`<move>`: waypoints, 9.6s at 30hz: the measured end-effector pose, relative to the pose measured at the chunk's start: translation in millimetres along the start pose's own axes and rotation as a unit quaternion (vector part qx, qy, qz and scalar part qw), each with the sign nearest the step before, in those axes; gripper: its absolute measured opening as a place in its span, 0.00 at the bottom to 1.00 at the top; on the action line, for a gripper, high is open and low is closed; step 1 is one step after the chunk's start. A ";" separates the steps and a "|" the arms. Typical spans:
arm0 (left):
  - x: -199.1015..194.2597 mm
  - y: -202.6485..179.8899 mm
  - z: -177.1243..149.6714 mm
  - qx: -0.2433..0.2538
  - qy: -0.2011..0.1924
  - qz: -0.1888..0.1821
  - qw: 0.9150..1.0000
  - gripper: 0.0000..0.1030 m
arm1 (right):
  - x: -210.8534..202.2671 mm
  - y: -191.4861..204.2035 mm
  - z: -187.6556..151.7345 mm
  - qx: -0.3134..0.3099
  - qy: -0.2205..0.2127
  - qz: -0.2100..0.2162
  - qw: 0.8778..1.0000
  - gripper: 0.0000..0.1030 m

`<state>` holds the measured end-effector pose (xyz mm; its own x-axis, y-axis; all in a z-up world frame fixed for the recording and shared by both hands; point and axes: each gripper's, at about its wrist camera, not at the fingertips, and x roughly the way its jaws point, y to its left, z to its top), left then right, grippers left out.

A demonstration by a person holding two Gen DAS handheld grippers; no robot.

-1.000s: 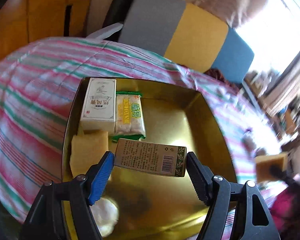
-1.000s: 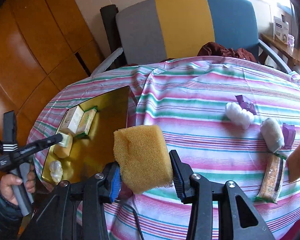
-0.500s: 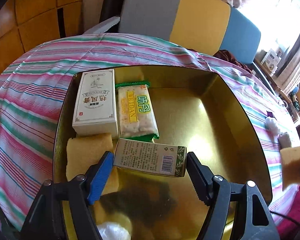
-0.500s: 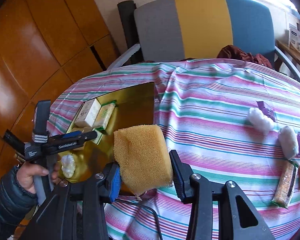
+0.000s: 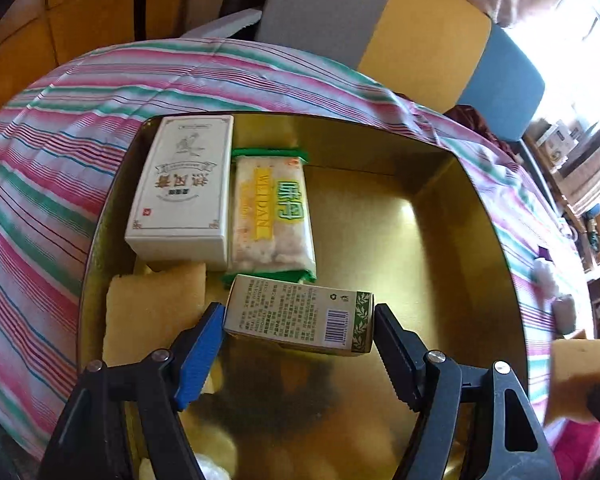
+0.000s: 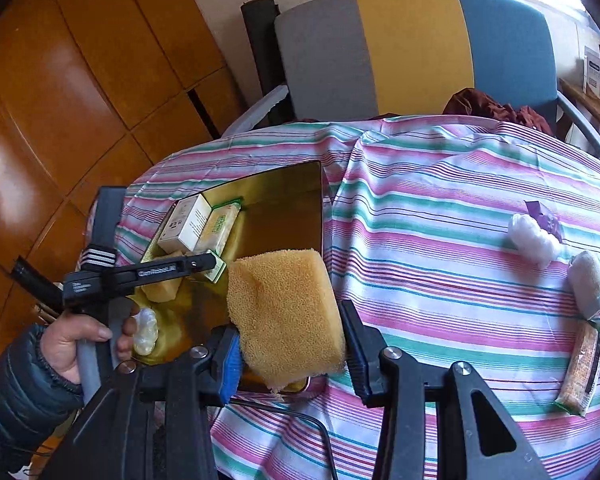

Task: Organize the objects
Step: 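Lower the green box into the tray with the left tool while the right tool carries the sponge over, then lower the yellow sponge into the tray with the right tool and release, then move both tools back toward the items on the cloth, then grasp the purple snack pack with the left tool, then lift the purple pack with the left tool while the right tool grasps another yellow sponge, then carry the purple pack into the tray with the left tool and release, then carry the yellow sponge into the tray with the right tool and release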

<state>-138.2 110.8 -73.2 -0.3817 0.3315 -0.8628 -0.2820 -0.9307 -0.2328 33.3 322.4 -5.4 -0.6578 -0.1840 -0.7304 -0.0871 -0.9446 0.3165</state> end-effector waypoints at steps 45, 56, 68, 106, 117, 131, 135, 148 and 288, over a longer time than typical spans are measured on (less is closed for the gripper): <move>-115.6 88.2 -67.5 -0.050 -0.141 0.054 0.987 0.87 | 108.7 121.4 9.4 -0.070 0.112 0.073 0.989 0.75; -125.8 64.5 -76.5 -0.013 -0.158 0.070 0.985 0.87 | 78.9 110.9 4.2 -0.071 0.071 0.039 0.994 0.75; -135.0 45.6 -78.9 0.011 -0.168 0.065 0.984 0.87 | 53.5 90.5 -3.4 -0.055 0.047 0.018 0.997 0.75; -80.5 -178.0 -52.8 0.256 -0.095 -0.086 0.958 0.87 | -158.2 -251.5 -82.9 0.356 -0.090 -0.217 0.904 0.75; -29.2 -267.0 -58.9 0.306 -0.033 -0.115 0.945 0.79 | -148.4 -265.7 -93.5 0.381 -0.090 -0.154 0.907 0.75; 32.1 -316.4 -40.6 0.292 0.023 -0.118 0.949 0.75 | -145.5 -269.4 -96.9 0.395 -0.091 -0.121 0.906 0.75; 40.8 -325.2 -27.4 0.286 0.021 -0.114 0.951 0.75 | -144.5 -270.5 -96.5 0.395 -0.090 -0.116 0.907 0.75; 93.6 -408.1 34.2 0.297 0.046 -0.128 0.945 0.73 | -142.6 -273.4 -96.4 0.397 -0.087 -0.097 0.909 0.75; -120.0 29.4 -51.0 0.018 -0.141 -0.024 0.990 0.62 | 56.2 7.8 74.8 0.066 0.041 0.043 0.996 0.33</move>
<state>-55.8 35.7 0.6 -0.5963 0.4094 -0.6906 -0.3344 -0.9087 -0.2500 -60.3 325.0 1.2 -0.6048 -0.2896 -0.7419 -0.1346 -0.8810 0.4536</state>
